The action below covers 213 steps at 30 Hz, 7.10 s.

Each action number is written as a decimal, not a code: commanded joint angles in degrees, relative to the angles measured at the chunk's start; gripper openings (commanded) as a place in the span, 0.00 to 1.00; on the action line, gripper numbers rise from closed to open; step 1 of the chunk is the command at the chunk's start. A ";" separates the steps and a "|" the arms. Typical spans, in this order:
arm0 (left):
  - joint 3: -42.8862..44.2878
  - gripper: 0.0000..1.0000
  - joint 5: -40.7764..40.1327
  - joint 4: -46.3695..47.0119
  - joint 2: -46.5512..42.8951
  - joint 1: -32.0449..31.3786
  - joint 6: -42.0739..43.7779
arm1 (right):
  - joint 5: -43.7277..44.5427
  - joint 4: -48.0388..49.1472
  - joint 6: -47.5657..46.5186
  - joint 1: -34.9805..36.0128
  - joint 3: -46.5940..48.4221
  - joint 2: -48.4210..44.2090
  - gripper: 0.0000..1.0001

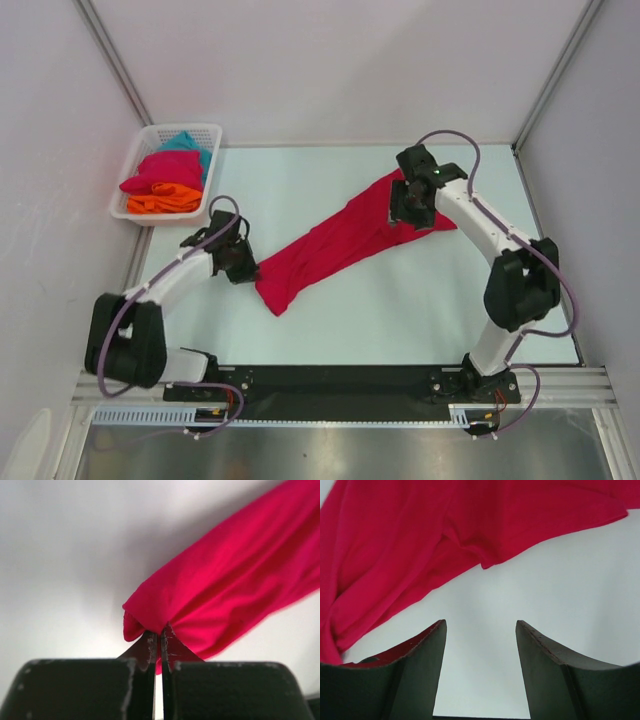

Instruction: Fold and stack the t-shirts

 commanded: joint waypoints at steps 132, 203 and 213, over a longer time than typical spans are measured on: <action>18.80 0.77 0.81 3.95 19.27 -24.21 -11.11 | -0.11 6.43 10.70 12.60 -23.26 -20.26 0.68; 7.74 0.00 8.98 8.45 4.61 -21.83 -8.91 | 6.04 3.28 21.51 33.95 -25.45 -12.87 0.00; 9.39 0.00 8.54 5.28 -2.10 -22.80 -9.71 | 8.86 -1.38 27.14 40.47 -22.91 -13.42 0.00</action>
